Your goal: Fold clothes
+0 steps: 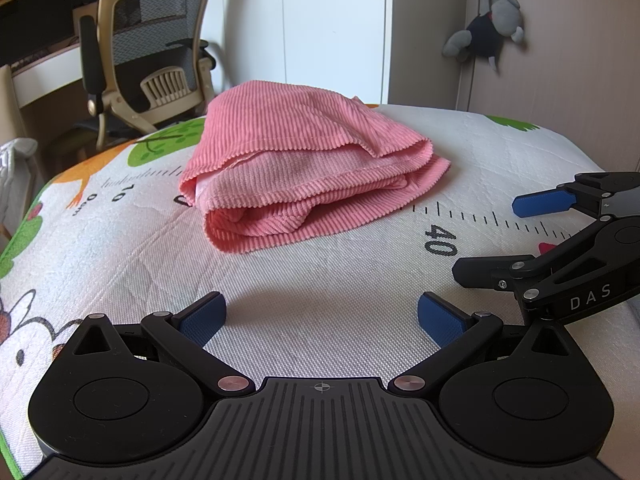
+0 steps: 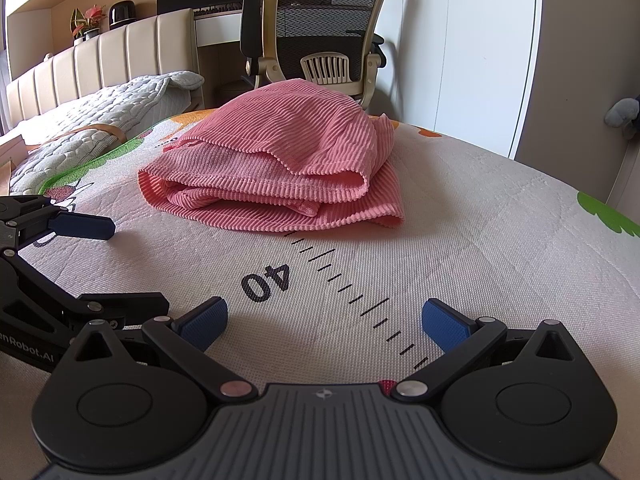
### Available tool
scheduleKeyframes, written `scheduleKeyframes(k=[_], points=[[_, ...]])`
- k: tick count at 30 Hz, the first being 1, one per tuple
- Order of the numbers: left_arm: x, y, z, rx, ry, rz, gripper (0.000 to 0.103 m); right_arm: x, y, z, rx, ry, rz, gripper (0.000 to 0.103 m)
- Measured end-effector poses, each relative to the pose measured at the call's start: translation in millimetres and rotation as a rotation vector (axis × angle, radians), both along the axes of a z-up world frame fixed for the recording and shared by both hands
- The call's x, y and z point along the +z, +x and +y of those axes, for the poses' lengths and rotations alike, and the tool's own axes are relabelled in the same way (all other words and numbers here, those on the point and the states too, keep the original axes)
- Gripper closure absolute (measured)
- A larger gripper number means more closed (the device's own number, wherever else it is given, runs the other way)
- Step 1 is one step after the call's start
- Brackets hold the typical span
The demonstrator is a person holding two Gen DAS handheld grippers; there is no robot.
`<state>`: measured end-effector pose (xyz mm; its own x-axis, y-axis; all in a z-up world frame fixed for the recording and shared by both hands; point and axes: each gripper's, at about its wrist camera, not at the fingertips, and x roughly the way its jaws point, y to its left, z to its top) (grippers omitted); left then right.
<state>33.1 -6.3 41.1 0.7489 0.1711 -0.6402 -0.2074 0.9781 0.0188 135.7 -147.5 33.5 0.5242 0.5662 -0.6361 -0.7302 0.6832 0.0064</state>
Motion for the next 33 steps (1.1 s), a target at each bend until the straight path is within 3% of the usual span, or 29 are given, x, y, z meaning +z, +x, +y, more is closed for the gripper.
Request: scheduleKeyframes(k=[15,33], points=[[2.6,4.1,-0.1,-0.006,-0.010,0.023,0.000,-0.3,-0.4,-0.3,-0.006,0.001,0.001,0.000],[2.6,-2.1,-1.1,0.087,-0.020,0.005,0.000,0.0,0.9,-1.4,-0.011,0.006,0.004,0.000]])
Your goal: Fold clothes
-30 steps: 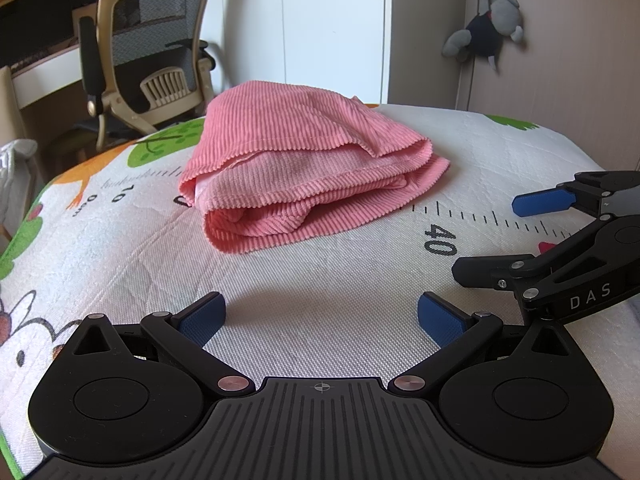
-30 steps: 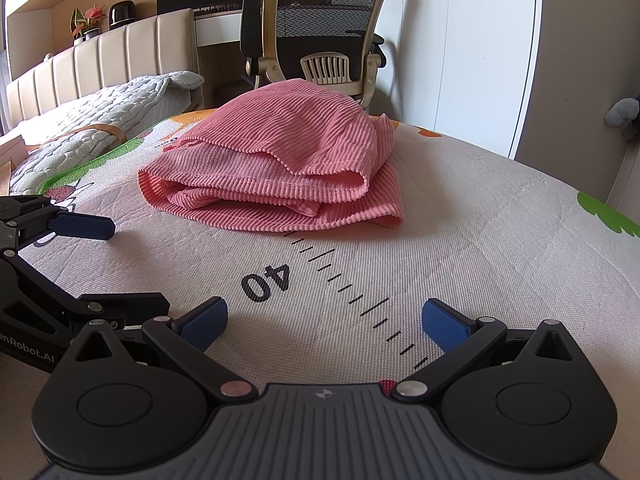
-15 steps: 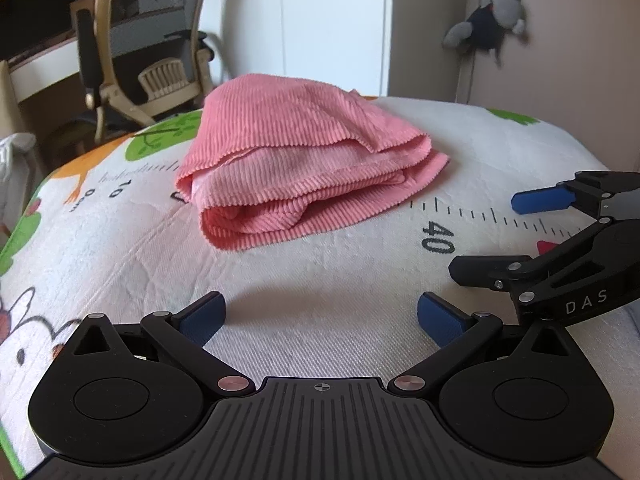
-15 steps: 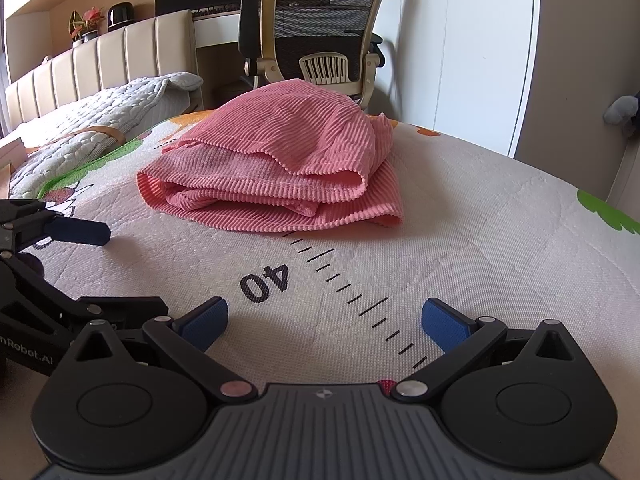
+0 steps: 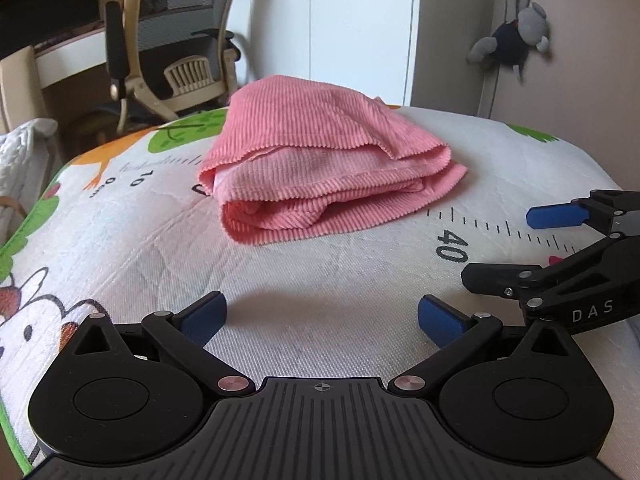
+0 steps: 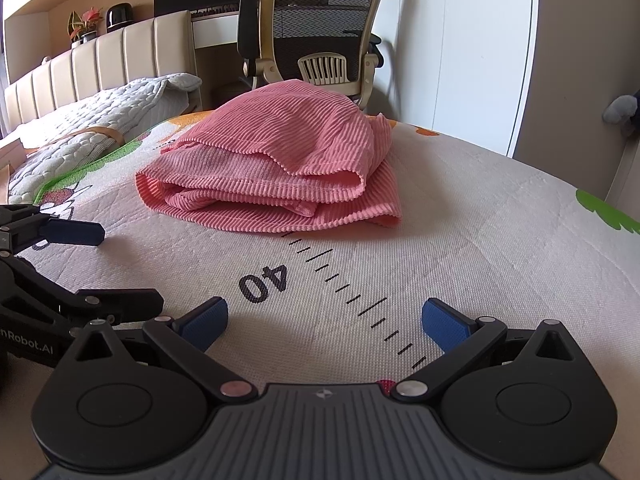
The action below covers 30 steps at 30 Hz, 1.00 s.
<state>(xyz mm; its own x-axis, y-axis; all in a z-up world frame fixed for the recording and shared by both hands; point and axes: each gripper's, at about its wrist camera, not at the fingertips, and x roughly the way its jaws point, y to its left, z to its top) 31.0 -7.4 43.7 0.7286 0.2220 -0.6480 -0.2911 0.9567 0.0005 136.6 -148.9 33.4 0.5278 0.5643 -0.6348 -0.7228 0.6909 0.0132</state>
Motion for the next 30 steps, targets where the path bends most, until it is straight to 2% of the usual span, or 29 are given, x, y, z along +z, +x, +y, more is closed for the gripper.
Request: scheduleKeyframes(k=[11,18,30], points=[[0.3,-0.8,1.0,0.004,-0.006,0.000,0.000,-0.2,0.2,-3.8,0.005,0.001,0.001,0.000],[0.8,-3.1,4.8,0.061,-0.009,0.001,0.000,-0.8,1.0,-3.1,0.006,-0.003,-0.001,0.000],[0.7,-3.6,5.0,0.061,0.000,0.006,0.000,-1.0,1.6,-3.3,0.007,-0.004,-0.001,0.000]])
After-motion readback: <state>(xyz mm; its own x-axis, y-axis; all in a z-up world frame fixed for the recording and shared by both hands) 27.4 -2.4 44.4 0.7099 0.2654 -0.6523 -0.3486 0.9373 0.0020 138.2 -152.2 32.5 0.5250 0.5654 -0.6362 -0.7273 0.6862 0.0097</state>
